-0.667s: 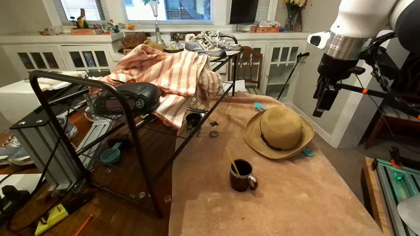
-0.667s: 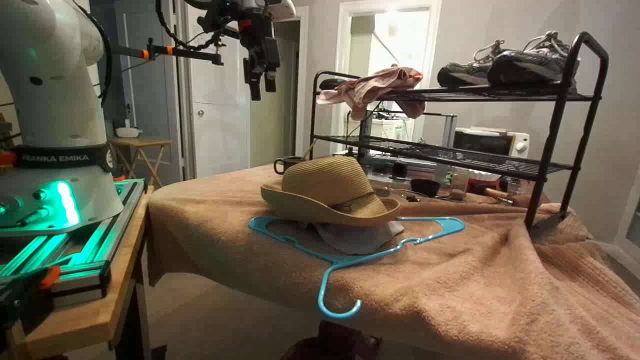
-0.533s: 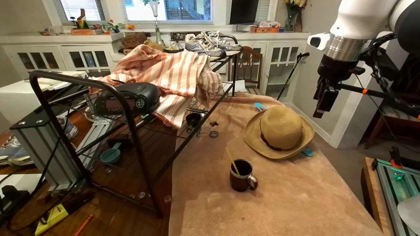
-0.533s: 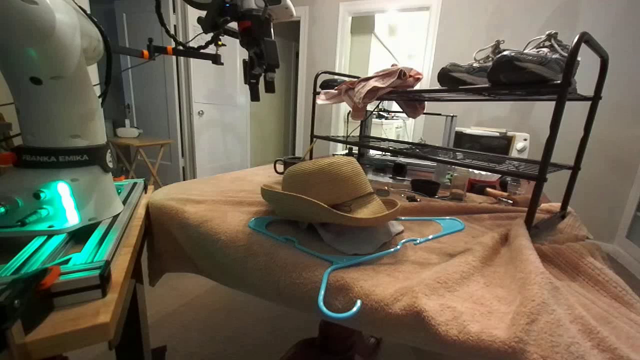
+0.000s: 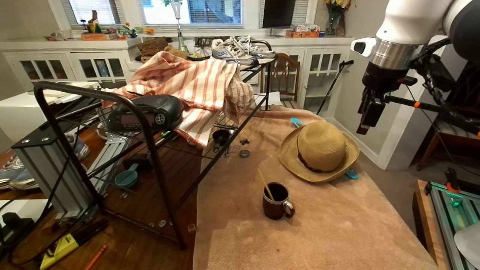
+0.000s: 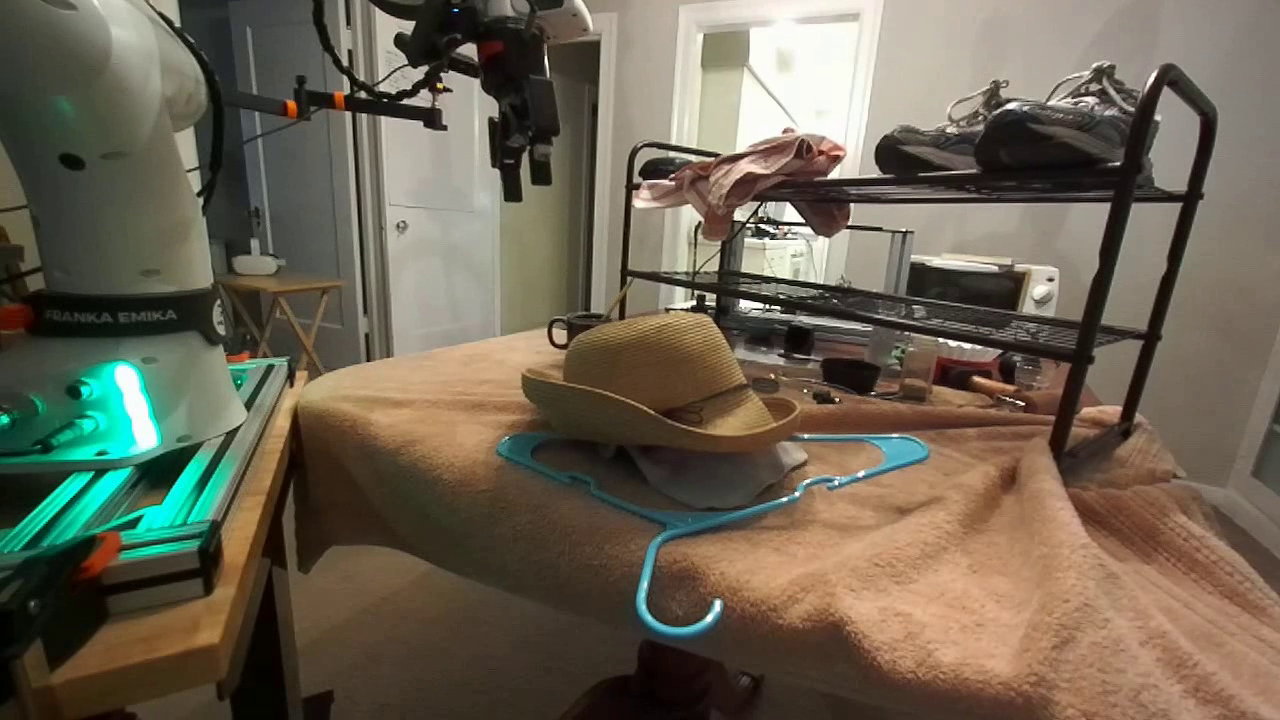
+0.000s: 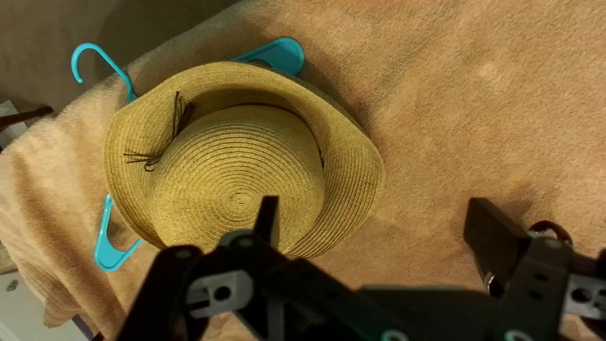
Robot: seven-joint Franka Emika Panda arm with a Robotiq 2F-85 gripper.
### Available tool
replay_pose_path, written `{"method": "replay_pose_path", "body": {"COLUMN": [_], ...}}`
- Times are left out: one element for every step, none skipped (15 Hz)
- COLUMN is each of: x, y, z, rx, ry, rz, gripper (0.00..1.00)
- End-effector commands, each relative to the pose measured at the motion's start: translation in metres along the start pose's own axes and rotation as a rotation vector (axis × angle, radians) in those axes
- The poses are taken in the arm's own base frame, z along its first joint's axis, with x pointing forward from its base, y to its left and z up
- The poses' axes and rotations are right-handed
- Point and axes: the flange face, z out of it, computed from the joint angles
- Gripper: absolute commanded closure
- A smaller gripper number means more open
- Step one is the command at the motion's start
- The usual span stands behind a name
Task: Unfold the cloth
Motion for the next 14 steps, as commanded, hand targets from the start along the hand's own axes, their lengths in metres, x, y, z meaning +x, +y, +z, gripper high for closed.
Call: {"method": "replay_pose_path", "body": {"x": [0.027,0.040,0.051,0.065,0.076,0.092,0.103,0.118,0.131,0.146,0.162,0.178,0.190,0.206], "y": [-0.004,-0.006,-0.008,-0.010,-0.012,-0.014,-0.016,-0.019,-0.021,-0.024,-0.026,-0.027,-0.029,-0.030], "z": [-0.004,-0.009,-0.014,-0.022,-0.028,-0.039,-0.047,-0.057,-0.066,-0.075,-0.084,-0.091,-0.097,-0.102], "rx": [0.006,0.014,0.016,0.018,0.019,0.028,0.037,0.035,0.036,0.033,0.034,0.036,0.041,0.046], "ry": [0.015,0.020,0.028,0.045,0.055,0.078,0.088,0.115,0.142,0.179,0.217,0.264,0.292,0.328], "rz": [0.073,0.077,0.078,0.076,0.071,0.071,0.068,0.061,0.054,0.047,0.036,0.026,0.019,0.016], "gripper": [0.00,0.00,0.00,0.00,0.00,0.00,0.00,0.00,0.00,0.00,0.00,0.00,0.00,0.00]}}
